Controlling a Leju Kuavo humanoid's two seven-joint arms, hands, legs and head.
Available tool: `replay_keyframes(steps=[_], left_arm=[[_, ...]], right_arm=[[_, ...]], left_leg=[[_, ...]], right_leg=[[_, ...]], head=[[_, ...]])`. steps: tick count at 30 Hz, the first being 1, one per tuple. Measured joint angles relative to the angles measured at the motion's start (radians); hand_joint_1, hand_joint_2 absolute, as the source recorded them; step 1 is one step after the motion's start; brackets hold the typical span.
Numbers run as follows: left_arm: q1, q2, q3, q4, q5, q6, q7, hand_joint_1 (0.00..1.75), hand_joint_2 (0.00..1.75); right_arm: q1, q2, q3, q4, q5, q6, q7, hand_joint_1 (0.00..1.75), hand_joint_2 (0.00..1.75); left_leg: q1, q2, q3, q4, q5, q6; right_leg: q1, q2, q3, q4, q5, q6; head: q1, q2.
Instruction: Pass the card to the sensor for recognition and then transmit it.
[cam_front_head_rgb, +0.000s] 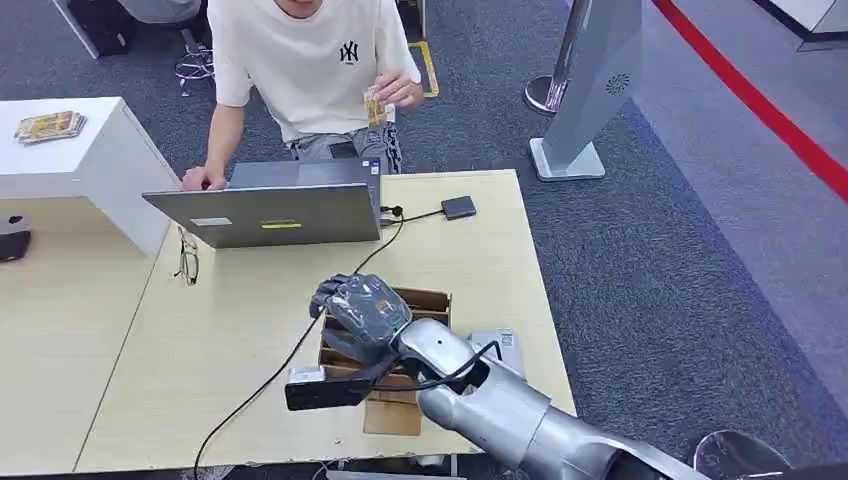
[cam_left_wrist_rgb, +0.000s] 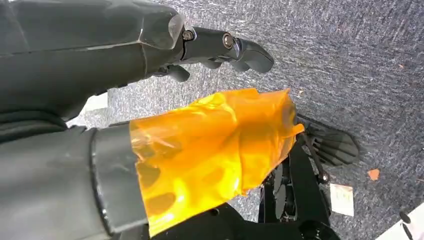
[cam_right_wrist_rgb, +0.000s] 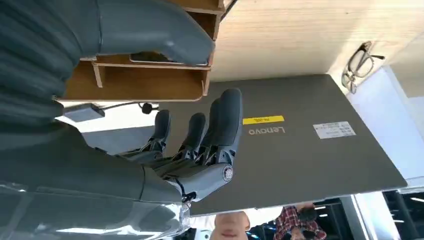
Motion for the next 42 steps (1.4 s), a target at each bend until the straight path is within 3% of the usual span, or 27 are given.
replay_keyframes(steps=[7,16,42], left_arm=[[0.0,0.0,0.0,0.0,0.004,-0.002,0.002,0.0,0.0],[0.0,0.0,-0.004,0.0,0.01,-0.003,0.006,0.0,0.0],[0.001,-0.002,-0.005,0.0,0.026,-0.021,0.017,0.0,0.0]], right_arm=[[-0.012,0.011,0.0,0.03,0.008,0.005,0.008,0.77,1.75],[-0.025,0.014,0.0,0.059,0.009,0.003,0.007,0.84,1.75],[-0.035,0.016,-0.001,0.113,0.011,0.015,0.007,0.8,1.75]], left_leg=[[0.0,0.0,0.0,0.0,0.0,0.0],[0.0,0.0,0.0,0.0,0.0,0.0],[0.0,0.0,0.0,0.0,0.0,0.0]], right_leg=[[0.0,0.0,0.0,0.0,0.0,0.0],[0.0,0.0,0.0,0.0,0.0,0.0],[0.0,0.0,0.0,0.0,0.0,0.0]], head=[[0.0,0.0],[0.0,0.0],[0.0,0.0]])
